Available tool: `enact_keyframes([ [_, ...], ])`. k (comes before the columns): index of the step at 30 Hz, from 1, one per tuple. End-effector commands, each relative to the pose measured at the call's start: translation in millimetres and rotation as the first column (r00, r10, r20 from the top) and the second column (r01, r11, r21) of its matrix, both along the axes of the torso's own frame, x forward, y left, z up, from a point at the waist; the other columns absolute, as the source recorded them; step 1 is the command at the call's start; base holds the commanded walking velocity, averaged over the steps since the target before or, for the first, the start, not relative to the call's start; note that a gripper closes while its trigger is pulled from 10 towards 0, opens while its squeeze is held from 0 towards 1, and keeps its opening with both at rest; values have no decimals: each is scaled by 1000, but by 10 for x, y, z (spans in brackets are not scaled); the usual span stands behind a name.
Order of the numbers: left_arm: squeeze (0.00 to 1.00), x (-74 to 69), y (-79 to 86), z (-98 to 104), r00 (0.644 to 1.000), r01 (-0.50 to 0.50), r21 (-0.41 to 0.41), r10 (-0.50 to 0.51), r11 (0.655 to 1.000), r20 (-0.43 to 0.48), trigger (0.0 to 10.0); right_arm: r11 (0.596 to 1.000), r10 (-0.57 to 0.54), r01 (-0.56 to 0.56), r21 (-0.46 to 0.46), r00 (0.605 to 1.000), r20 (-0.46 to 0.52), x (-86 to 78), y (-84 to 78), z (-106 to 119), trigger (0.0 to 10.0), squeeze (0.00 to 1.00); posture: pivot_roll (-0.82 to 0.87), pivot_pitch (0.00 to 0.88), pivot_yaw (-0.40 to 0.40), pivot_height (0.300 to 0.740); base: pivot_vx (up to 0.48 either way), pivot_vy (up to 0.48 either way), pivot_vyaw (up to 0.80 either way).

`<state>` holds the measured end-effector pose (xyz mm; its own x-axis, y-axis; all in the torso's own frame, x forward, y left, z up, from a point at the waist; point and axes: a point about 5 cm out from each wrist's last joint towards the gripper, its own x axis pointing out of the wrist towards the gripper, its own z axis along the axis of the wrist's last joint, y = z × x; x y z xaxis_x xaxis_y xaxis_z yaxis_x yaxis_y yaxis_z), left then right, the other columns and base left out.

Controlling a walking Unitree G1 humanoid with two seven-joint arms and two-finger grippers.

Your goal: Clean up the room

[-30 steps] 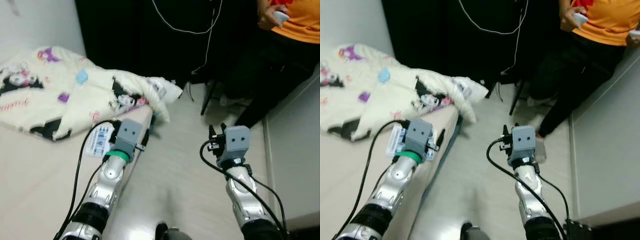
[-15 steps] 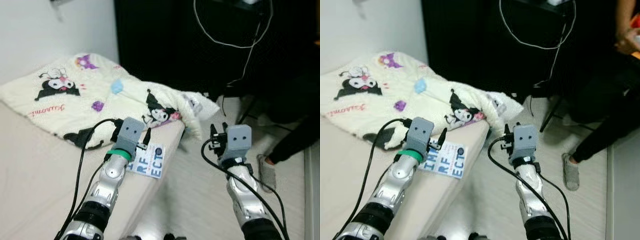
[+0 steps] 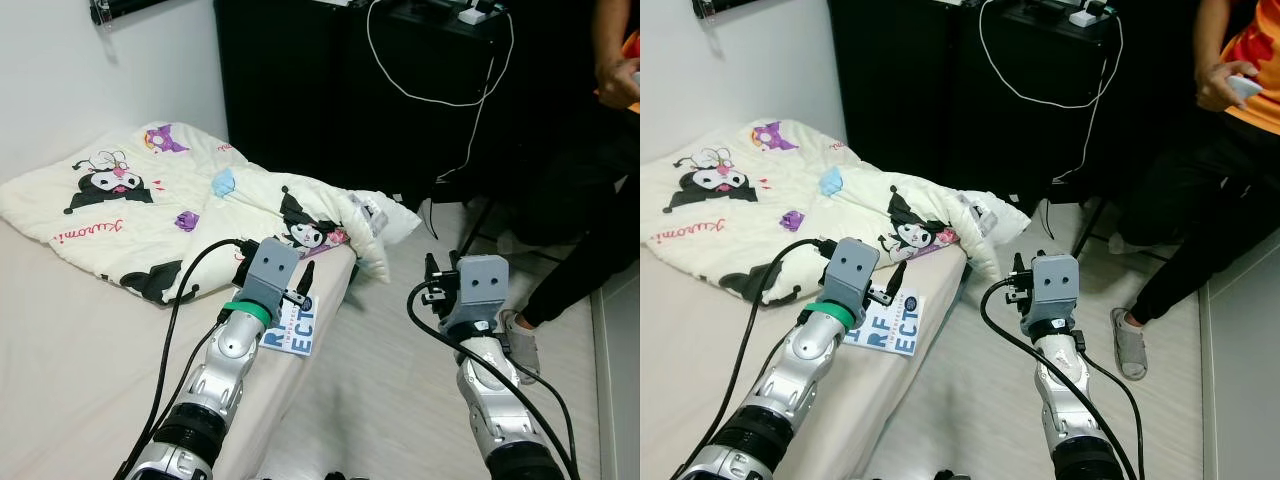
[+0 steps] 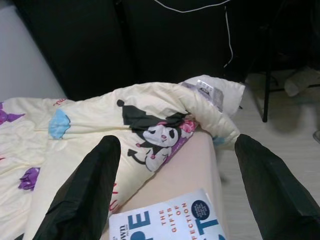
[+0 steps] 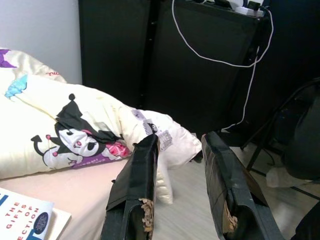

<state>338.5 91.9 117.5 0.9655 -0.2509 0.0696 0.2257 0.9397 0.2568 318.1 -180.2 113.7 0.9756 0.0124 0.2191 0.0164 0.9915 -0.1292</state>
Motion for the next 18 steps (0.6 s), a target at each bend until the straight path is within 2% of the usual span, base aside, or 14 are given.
enact_keyframes([
  [1, 0, -38, 3, -73, 1000, 4, 2, -4, 1000, -25, 10000, 1000, -11, 11, 6, 1000, -9, -34, -35, -34, 10000, 0, -28, 109, -28, 720, 0, 0, 0],
  [6, 0, -45, 3, -76, 1000, 6, 2, -5, 1000, -24, 10000, 1000, -6, 6, 13, 1000, -6, -39, -24, -33, 10000, 0, -28, 109, -28, 720, 0, 0, 0],
  [8, 0, -48, 1, -78, 1000, 6, 2, -6, 1000, -24, 10000, 1000, -5, 5, 13, 1000, -6, -40, -21, -33, 10000, 0, -28, 109, -28, 720, -270, 0, 0],
  [18, 0, -55, 2, -74, 1000, 3, 0, -3, 1000, -19, 10000, 1000, -3, 3, 9, 1000, -8, -40, -16, -37, 10000, 0, -28, 109, -28, 720, -433, 0, 0],
])
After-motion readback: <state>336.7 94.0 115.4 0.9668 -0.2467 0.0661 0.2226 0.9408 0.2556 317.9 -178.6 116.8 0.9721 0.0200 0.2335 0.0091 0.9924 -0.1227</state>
